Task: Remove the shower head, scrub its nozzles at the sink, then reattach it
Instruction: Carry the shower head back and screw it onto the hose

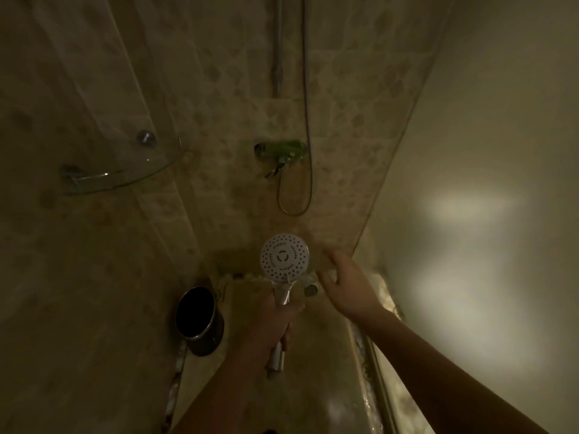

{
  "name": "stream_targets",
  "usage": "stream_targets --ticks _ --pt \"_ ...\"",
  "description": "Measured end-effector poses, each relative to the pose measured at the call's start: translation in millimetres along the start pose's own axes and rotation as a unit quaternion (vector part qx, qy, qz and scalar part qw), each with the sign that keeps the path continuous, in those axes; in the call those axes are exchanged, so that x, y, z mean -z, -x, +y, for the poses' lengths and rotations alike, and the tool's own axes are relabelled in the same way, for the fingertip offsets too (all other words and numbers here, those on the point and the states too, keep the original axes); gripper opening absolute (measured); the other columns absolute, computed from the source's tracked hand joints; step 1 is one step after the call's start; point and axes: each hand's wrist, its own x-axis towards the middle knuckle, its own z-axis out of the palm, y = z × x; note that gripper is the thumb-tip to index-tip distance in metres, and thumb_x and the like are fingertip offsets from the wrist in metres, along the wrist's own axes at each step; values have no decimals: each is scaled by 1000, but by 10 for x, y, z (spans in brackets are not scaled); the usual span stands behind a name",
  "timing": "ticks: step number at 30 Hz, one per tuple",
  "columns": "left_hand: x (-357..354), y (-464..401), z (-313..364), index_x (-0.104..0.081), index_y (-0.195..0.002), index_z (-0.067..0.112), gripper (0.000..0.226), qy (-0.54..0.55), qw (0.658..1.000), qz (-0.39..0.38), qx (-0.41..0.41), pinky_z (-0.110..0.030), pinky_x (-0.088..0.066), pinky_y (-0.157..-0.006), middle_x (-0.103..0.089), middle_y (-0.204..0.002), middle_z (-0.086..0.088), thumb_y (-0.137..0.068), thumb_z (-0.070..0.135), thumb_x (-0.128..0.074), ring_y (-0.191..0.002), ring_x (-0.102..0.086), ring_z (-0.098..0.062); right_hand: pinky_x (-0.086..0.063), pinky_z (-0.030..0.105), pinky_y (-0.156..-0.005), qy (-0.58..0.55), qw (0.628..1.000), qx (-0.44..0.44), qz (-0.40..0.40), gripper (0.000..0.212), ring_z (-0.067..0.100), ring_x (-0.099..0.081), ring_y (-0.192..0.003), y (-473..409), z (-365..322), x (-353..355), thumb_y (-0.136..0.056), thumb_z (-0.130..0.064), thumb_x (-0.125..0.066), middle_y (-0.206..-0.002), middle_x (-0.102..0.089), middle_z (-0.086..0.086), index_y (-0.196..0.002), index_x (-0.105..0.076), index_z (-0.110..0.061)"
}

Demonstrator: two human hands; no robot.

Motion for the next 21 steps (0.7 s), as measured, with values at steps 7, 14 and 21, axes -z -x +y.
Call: stream_targets --ticks 7,14,21 --pt "248 -747 713 -54 -99 10 13 11 999 -7 -41 -23 -34 -36 -45 -48 -4 -99 12 -66 -34 -38 -15 -47 31 -94 -31 998 43 34 51 16 -56 -119 -1131 -114 207 -93 -52 -45 -135 -57 -2 -139 -41 -29" --pt "281 -1729 2069 -51 -78 13 25 -19 989 21 -145 -24 -35 -38 -43 -48 -5 -99 12 -65 -38 -38 -21 -52 34 -84 -10 989 144 25 52 19 -62 -110 -2892 -353 788 -93 -49 -51 -128 -61 1 -139 -44 -25" --pt "191 -2427 3985 -52 -72 16 30 -22 949 86 -303 -24 -35 -37 -47 -47 -4 -100 14 -61 -35 -40 -15 -48 30 -84 -41 961 253 107 49 11 -59 -106 -4761 -1173 2010 -95 -46 -54 -131 -59 0 -138 -46 -24"
